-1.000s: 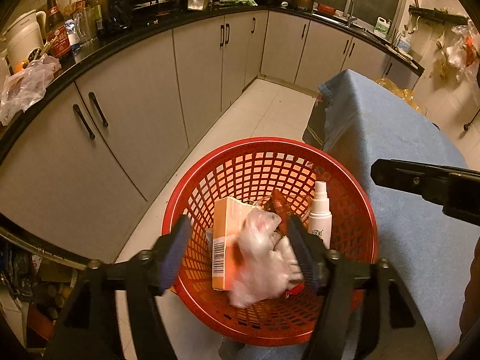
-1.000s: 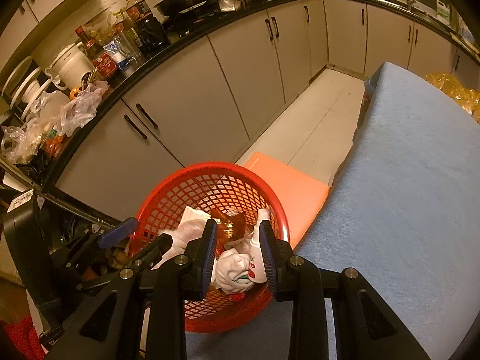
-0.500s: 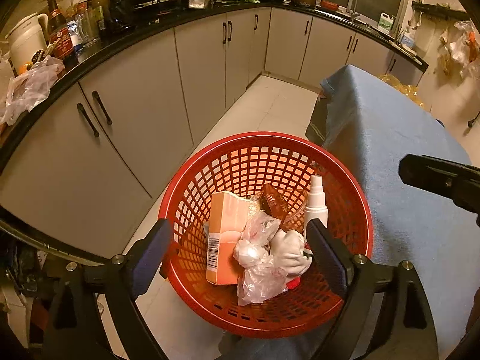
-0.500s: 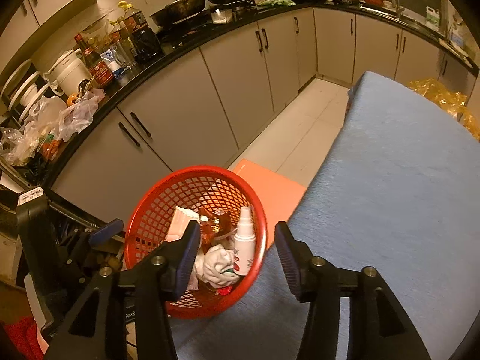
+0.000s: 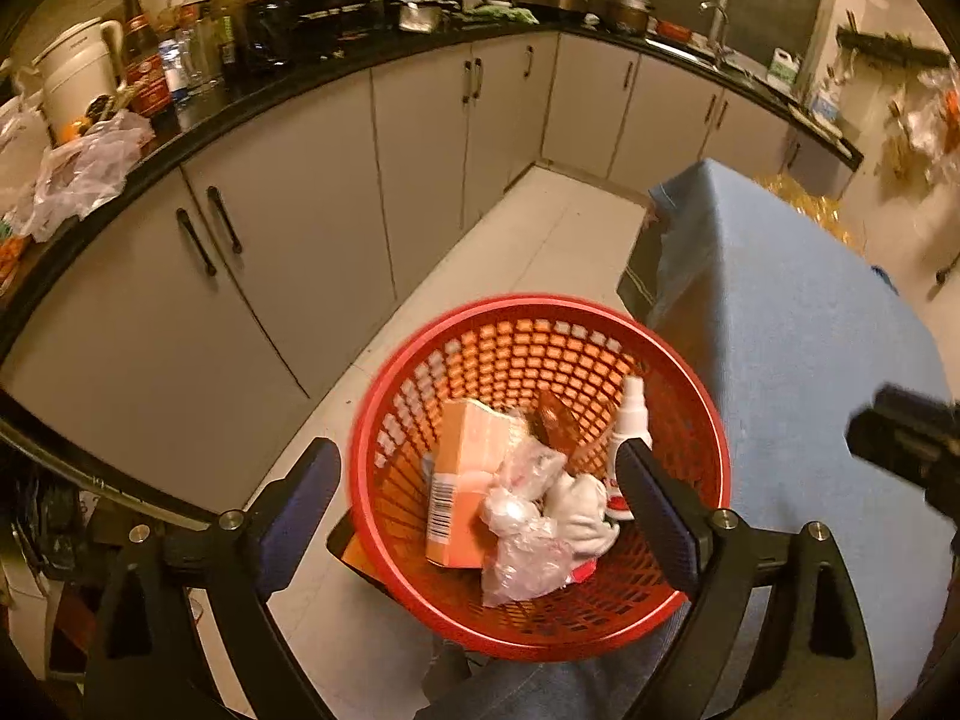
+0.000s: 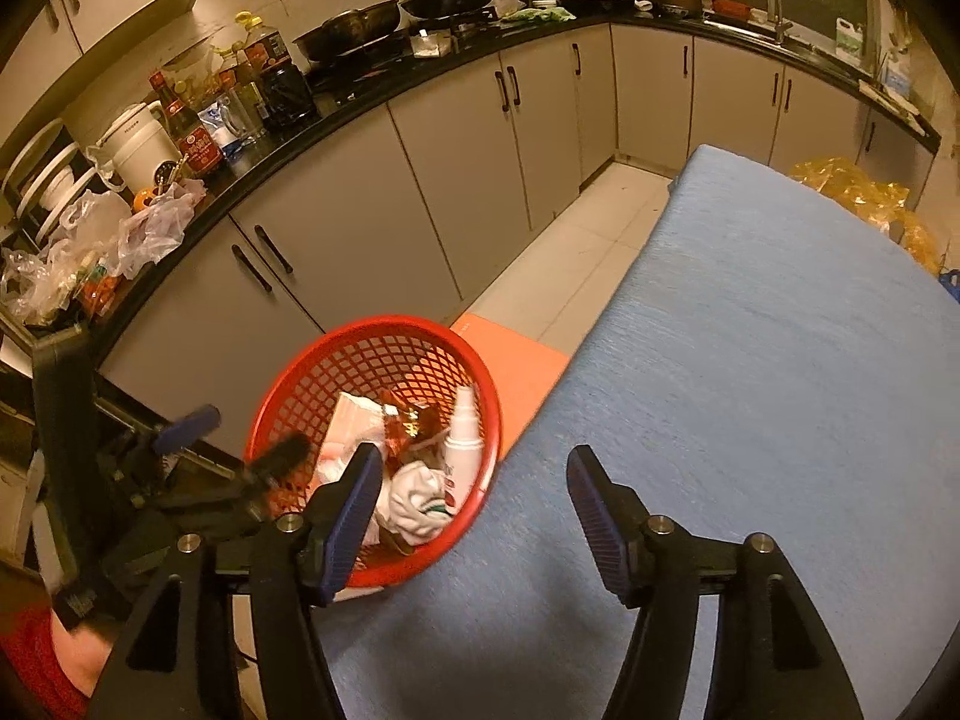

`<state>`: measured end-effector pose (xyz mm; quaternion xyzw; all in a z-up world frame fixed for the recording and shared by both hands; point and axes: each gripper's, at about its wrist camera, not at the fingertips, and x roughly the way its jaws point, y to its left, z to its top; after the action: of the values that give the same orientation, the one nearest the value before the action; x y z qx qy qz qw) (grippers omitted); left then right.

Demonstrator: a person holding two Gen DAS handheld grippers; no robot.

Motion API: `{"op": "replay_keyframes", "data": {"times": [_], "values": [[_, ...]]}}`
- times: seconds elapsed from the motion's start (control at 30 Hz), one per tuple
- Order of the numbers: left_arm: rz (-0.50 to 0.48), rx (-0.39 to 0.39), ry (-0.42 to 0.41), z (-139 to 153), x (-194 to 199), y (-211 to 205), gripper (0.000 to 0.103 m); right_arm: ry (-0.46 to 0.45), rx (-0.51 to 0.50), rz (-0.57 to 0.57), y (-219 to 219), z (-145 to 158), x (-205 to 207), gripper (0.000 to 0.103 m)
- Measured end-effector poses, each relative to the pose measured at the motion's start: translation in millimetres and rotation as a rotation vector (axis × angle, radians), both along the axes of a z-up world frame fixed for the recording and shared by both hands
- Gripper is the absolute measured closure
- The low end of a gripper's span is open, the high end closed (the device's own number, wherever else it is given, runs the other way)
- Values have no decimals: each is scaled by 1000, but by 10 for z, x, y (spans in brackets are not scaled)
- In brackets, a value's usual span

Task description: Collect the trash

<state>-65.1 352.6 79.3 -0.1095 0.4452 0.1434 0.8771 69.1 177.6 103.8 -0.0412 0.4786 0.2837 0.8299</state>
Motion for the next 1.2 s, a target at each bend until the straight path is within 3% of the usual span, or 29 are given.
{"op": "replay_keyframes", "data": {"times": [0.2, 0.4, 0.8, 1.1, 1.2], "values": [[72, 0, -8, 180, -106, 186, 11, -36, -30, -13, -159, 73, -109, 28], [97, 13, -65, 459, -353, 113, 11, -73, -41, -14, -305, 175, -215, 27], [69, 219, -63, 810, -877, -848, 11, -210, -53, 56, -816, 529, -801, 24], [70, 337, -132, 1108, -1085, -1341, 11, -368, -88, 142, -1085, 756, -1271, 21], [108, 335, -103, 1168, -1085, -1424, 11, -391, -83, 164, -1178, 786, -1373, 21]]}}
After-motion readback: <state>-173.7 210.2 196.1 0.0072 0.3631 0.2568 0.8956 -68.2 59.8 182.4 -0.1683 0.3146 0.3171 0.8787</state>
